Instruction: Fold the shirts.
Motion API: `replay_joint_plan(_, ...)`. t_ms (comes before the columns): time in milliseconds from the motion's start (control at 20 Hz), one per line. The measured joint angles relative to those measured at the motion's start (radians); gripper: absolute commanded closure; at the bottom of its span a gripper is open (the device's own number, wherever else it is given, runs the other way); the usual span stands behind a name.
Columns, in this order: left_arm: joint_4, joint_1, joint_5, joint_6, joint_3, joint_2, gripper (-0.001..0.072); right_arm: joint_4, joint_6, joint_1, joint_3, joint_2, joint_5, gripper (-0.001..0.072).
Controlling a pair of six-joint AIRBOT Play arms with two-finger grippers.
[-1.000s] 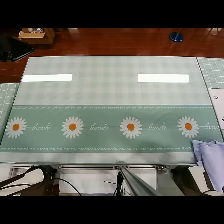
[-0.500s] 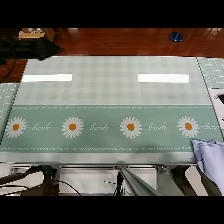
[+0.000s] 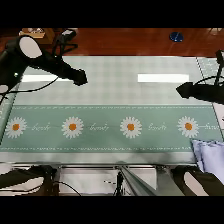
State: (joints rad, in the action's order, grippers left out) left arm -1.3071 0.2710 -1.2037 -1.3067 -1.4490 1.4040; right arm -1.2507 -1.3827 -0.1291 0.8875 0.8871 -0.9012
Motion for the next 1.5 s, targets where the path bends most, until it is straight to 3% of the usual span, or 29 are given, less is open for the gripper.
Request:
replay_joint_plan(250, -0.118, 0.028, -0.001, -0.060, 0.000, 0.009, 0.0024, -0.210, -0.119, 0.051, 0.091, 0.006, -0.005, 0.0220)
replay_joint_plan(300, -0.127, 0.030, -0.001, -0.064, 0.000, 0.011, 0.0024, -0.225, -0.130, 0.054, 0.097, 0.014, -0.021, 0.0146)
replay_joint_plan(400, -0.142, 0.032, -0.001, -0.071, 0.000, 0.013, 0.0024, -0.246, -0.141, 0.059, 0.106, 0.037, -0.066, 0.0123)
replay_joint_plan(650, -0.154, 0.034, -0.002, -0.078, 0.000, 0.015, 0.0024, -0.269, -0.155, 0.062, 0.114, 0.080, -0.129, 0.0127)
replay_joint_plan(1500, -0.159, 0.034, -0.002, -0.079, 0.000, 0.016, 0.0024, -0.278, -0.158, 0.063, 0.116, 0.091, -0.100, 0.0127)
